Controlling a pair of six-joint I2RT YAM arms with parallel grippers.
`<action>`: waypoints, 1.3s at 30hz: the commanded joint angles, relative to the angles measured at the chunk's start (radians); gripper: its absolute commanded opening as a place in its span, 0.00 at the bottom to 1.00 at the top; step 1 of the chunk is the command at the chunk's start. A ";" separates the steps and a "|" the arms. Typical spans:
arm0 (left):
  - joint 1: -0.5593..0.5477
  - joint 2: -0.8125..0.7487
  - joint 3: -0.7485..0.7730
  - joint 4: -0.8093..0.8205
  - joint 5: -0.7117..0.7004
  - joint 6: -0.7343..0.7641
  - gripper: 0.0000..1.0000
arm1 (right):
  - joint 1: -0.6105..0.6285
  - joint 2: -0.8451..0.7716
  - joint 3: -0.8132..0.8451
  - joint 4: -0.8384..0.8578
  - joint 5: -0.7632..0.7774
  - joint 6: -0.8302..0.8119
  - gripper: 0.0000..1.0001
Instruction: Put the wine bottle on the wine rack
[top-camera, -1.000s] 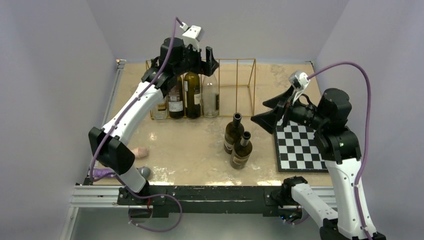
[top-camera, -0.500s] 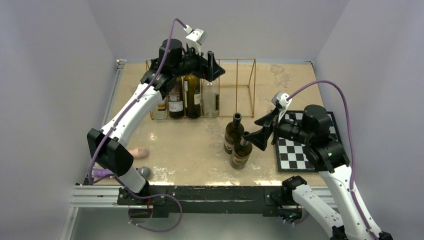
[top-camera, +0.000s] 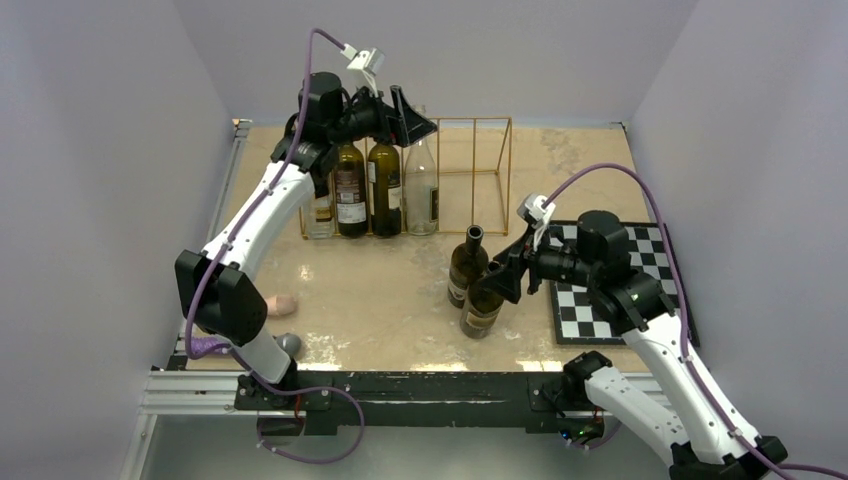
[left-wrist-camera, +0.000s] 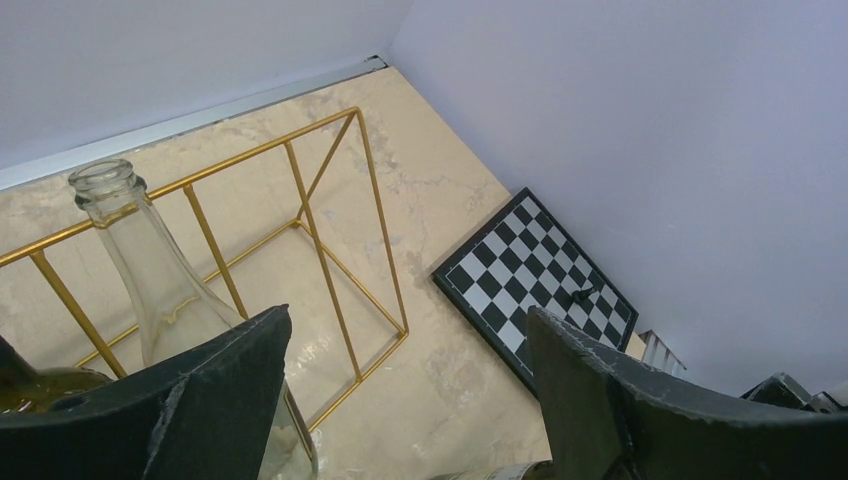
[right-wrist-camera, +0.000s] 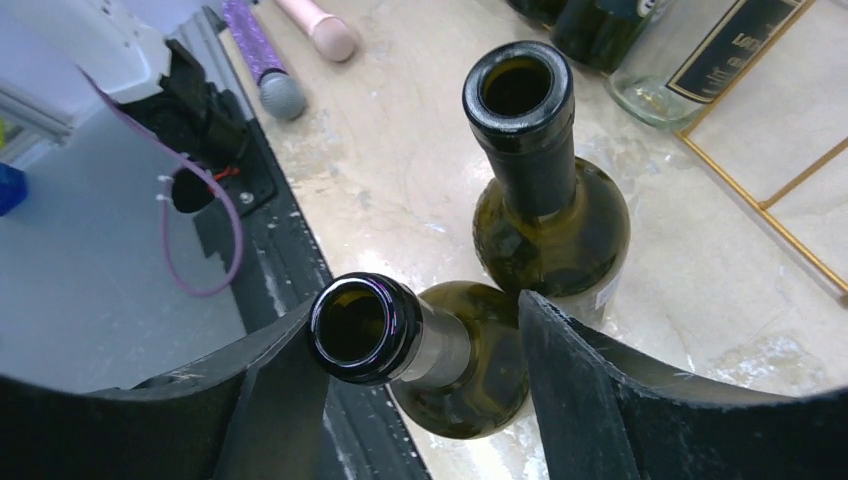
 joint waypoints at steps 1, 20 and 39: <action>0.009 -0.002 -0.012 0.056 0.044 -0.037 0.91 | 0.043 -0.031 -0.048 0.099 0.108 -0.031 0.65; 0.012 0.014 0.011 0.040 -0.009 -0.002 0.89 | 0.079 -0.079 0.066 -0.013 0.264 -0.138 0.00; 0.012 -0.026 -0.023 0.031 -0.025 0.043 0.88 | 0.073 0.154 0.351 -0.077 0.754 -0.201 0.00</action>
